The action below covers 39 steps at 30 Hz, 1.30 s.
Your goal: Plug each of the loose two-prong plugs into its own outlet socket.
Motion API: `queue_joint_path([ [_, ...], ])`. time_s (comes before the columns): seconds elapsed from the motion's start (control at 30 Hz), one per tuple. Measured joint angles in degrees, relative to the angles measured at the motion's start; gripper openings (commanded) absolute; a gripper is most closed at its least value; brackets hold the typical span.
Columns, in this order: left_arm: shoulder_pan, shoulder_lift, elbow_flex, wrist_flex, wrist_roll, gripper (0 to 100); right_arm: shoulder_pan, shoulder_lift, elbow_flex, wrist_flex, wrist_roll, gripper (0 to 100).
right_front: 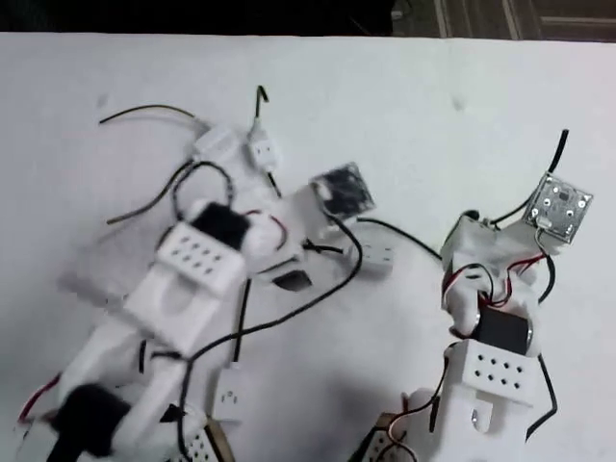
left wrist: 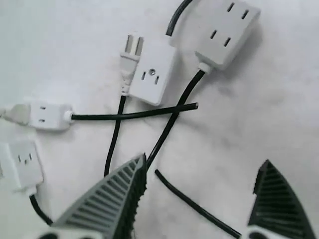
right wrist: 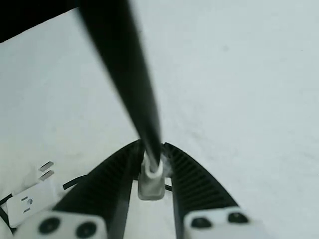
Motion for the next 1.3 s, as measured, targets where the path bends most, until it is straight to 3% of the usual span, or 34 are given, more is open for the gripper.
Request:
queue_joint_path([
  [0.43,3.69,20.92,-0.35,-20.4,-2.64,29,0.26,0.0,0.0,0.0,0.0,1.7],
  [0.6,3.69,24.44,-2.55,-22.77,-2.64,29,0.26,0.0,0.0,0.0,0.0,1.7],
  [0.8,3.78,30.51,-10.99,-17.41,-2.64,29,0.26,0.0,0.0,0.0,0.0,1.7],
  [0.97,3.87,38.86,-23.65,-4.04,-2.64,28,0.26,0.0,0.0,0.0,0.0,1.7],
  [1.1,3.87,46.07,-34.99,6.15,-2.64,20,0.26,0.0,0.0,0.0,0.0,1.7],
  [1.23,5.45,50.81,-42.11,13.27,-2.55,3,0.26,0.0,0.0,0.0,0.0,1.7],
  [1.3,6.68,51.96,-43.34,15.91,-2.55,3,0.26,0.0,0.0,0.0,0.0,1.7],
])
